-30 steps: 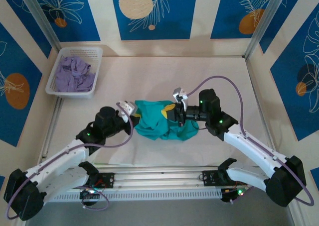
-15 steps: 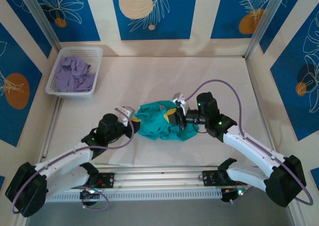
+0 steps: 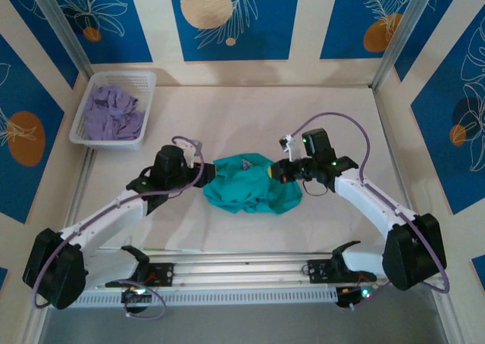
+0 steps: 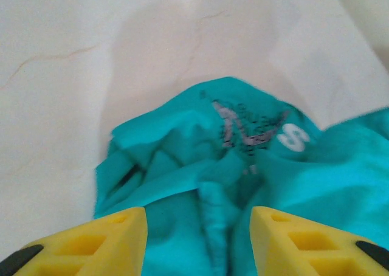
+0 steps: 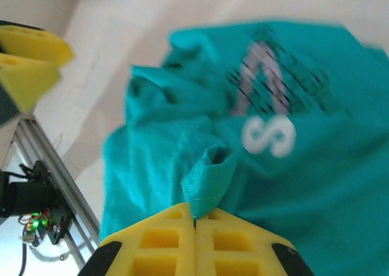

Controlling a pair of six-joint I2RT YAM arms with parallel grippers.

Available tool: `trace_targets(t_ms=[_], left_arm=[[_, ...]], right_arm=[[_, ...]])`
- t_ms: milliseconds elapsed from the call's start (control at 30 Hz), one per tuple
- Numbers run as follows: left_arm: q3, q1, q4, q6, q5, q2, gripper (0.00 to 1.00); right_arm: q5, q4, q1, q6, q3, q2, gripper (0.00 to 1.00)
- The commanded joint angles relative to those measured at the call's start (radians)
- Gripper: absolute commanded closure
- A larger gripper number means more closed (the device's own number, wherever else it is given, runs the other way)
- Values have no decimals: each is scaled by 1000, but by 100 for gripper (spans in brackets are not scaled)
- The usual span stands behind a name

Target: Fold the inside-out t-shirt

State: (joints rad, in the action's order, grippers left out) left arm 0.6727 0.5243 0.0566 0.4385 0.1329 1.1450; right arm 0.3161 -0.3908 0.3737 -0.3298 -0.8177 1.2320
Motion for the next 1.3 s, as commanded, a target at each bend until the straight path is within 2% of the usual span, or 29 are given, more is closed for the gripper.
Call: trace_targets(t_ms=[0, 67, 200, 300, 400, 500, 633, 800, 867, 933, 967, 1067, 1200, 1267], left_arm=[[25, -35, 76, 86, -24, 34, 50], [33, -45, 83, 95, -14, 65, 47], [42, -54, 86, 114, -5, 129, 39], [38, -55, 74, 126, 1, 161, 34], [29, -58, 59, 136, 13, 183, 32], [18, -63, 29, 141, 36, 207, 32], [-26, -64, -28, 172, 64, 227, 37], [-77, -64, -183, 253, 150, 303, 50], [-91, -65, -245, 278, 190, 337, 59], [-99, -65, -277, 290, 207, 359, 70], [-103, -66, -296, 293, 217, 366, 76], [-111, -66, -340, 300, 226, 364, 86], [-102, -73, -388, 310, 216, 350, 99], [-82, -84, -405, 316, 219, 338, 100]], right_arm=[[-85, -185, -17, -147, 82, -74, 100], [-146, -186, -19, -199, 141, -164, 95], [-269, -95, 5, -258, 200, -339, 63], [-365, 68, 61, -203, 196, -374, 50], [-330, 194, 93, -108, 112, -229, 44], [-278, 200, 131, -10, -52, 7, 32], [-254, 184, 219, 130, -266, 291, 30], [-237, 79, 249, 178, -489, 580, 30], [-244, 37, 254, 181, -559, 677, 30], [-249, 4, 257, 174, -617, 749, 36], [-263, 0, 257, 168, -641, 775, 43], [-276, -11, 236, 154, -714, 821, 64], [-228, -43, 203, 164, -796, 843, 97], [-180, -28, 174, 163, -807, 800, 100]])
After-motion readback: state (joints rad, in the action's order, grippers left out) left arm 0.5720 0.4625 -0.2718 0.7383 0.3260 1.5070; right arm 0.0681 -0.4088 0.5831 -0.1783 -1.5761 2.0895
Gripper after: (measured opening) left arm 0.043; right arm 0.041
